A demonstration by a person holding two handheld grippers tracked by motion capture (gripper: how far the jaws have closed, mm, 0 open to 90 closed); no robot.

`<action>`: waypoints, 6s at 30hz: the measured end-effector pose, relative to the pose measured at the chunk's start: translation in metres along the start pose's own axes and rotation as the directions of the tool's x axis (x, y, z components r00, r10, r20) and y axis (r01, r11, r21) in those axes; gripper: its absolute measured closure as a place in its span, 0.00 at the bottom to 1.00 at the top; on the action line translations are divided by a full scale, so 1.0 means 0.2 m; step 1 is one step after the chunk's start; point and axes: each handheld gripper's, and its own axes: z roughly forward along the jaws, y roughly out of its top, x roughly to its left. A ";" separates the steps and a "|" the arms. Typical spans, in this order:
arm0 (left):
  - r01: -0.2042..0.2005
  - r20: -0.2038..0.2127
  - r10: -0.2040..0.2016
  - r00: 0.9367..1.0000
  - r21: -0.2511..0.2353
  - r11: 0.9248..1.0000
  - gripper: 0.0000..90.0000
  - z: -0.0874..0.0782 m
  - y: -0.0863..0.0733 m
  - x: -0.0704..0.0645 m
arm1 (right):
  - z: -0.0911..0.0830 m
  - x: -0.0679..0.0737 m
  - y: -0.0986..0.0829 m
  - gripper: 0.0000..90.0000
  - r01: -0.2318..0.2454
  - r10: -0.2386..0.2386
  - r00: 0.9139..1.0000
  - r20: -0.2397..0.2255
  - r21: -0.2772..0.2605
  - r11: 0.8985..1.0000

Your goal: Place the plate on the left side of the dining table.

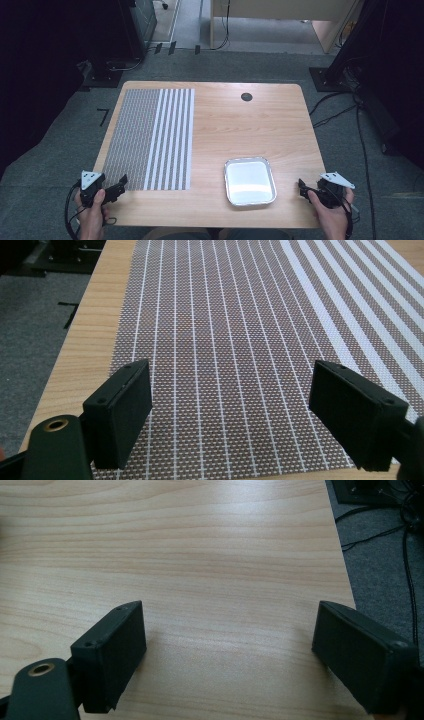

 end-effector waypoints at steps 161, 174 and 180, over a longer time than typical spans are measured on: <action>-0.118 0.384 0.093 0.918 0.041 0.992 0.53 0.17 0.10 -1.15 | -0.14 0.34 0.04 0.89 -0.191 0.132 0.912 -0.388 -0.117 0.975; -0.150 0.478 0.093 0.874 0.083 0.985 0.70 0.24 0.09 -1.31 | -0.12 0.35 0.03 0.92 -0.187 0.155 0.886 -0.436 -0.030 0.982; -0.154 0.503 0.092 0.860 0.081 0.985 0.70 0.25 0.09 -1.35 | -0.10 0.36 0.03 0.95 -0.178 0.159 0.883 -0.441 -0.002 0.984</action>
